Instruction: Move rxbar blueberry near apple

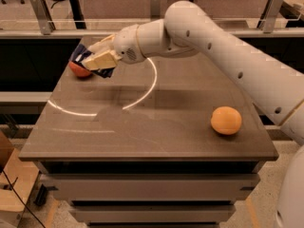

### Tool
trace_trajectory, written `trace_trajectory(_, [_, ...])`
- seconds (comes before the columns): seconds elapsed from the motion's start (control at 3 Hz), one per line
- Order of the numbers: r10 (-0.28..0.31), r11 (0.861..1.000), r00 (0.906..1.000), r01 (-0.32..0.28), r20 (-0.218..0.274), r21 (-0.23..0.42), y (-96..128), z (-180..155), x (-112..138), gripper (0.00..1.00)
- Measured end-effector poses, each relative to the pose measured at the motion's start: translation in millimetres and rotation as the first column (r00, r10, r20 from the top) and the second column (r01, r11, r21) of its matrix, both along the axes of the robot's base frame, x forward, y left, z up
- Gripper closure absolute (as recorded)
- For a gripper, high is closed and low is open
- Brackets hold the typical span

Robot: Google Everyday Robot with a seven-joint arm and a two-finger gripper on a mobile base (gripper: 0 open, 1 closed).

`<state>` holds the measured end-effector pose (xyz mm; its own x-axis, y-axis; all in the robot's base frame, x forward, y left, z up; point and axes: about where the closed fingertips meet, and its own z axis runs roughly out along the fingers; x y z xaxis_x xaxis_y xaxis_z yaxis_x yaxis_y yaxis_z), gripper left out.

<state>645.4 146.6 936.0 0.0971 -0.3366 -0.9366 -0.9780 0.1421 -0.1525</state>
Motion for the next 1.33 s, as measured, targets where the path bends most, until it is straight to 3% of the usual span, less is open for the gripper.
trace_trajectory(0.33, [-0.016, 1.0, 0.9998, 0.016, -0.01, -0.013, 27, -18, 20, 0.58])
trace_trajectory(0.67, [-0.063, 0.997, 0.9976, 0.062, -0.027, -0.034, 29, -36, 44, 0.35])
trace_trajectory(1.0, [-0.116, 0.993, 0.9919, 0.114, -0.051, -0.038, 21, -50, 63, 0.11])
trace_trajectory(1.33, [-0.161, 0.986, 0.9853, 0.158, -0.058, -0.046, 7, -57, 75, 0.0])
